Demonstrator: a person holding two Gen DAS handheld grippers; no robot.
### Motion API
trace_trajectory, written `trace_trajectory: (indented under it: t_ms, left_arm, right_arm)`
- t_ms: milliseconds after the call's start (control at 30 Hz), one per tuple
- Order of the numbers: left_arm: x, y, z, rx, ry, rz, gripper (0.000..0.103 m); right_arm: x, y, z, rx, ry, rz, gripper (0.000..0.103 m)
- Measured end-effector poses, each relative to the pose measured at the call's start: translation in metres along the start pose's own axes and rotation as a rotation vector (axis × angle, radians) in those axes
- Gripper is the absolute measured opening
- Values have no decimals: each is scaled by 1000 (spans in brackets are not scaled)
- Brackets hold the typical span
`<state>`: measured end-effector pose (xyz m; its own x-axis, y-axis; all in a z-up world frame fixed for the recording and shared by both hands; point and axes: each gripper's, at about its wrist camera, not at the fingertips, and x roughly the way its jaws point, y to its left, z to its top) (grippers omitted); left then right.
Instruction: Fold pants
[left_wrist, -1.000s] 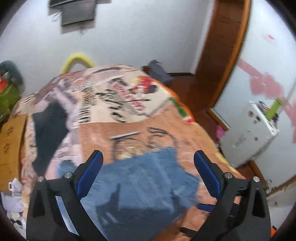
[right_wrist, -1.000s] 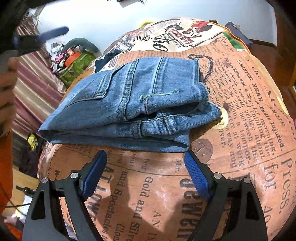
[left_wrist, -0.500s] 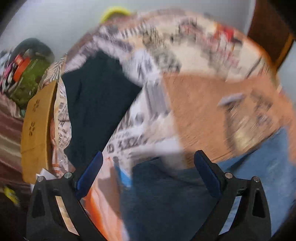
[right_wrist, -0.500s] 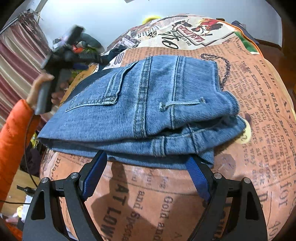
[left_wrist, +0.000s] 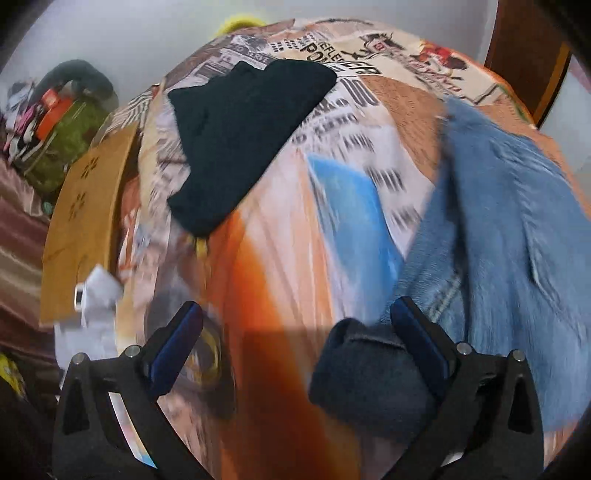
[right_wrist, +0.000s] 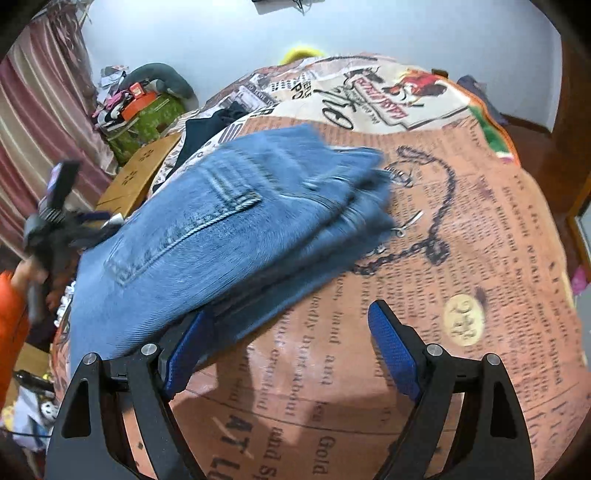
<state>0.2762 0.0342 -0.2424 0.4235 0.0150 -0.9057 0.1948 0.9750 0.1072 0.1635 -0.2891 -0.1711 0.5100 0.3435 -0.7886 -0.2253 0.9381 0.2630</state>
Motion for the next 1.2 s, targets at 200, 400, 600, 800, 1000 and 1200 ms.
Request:
trace_trajectory:
  t_ms: [200,400,600,800,1000,1200]
  left_arm:
    - [-41,-20,-39,-57,-48,-17,103]
    - [-59,-50,-62,-100,-105,-121,103]
    - [-89,-53,-52,-147,-192,-123,102]
    - [-72,-75,-51,-35,-128,-89,99]
    - [-65,-59,-58,-63,-94,-144,99]
    - [-92,-60,-38,-15,-182,-10,98]
  right_arm:
    - [-29,-6,1,16,-69,-25,84]
    - [-53,2,4,44,-146,33,84]
    - [-26,21,-5,-13,-68,90,80]
    - [-1,14,-17,-35,1,68,38]
    - [0,-10,-24,-3,57,120,23]
    - [-16,-14,-4,-34,42,104,25]
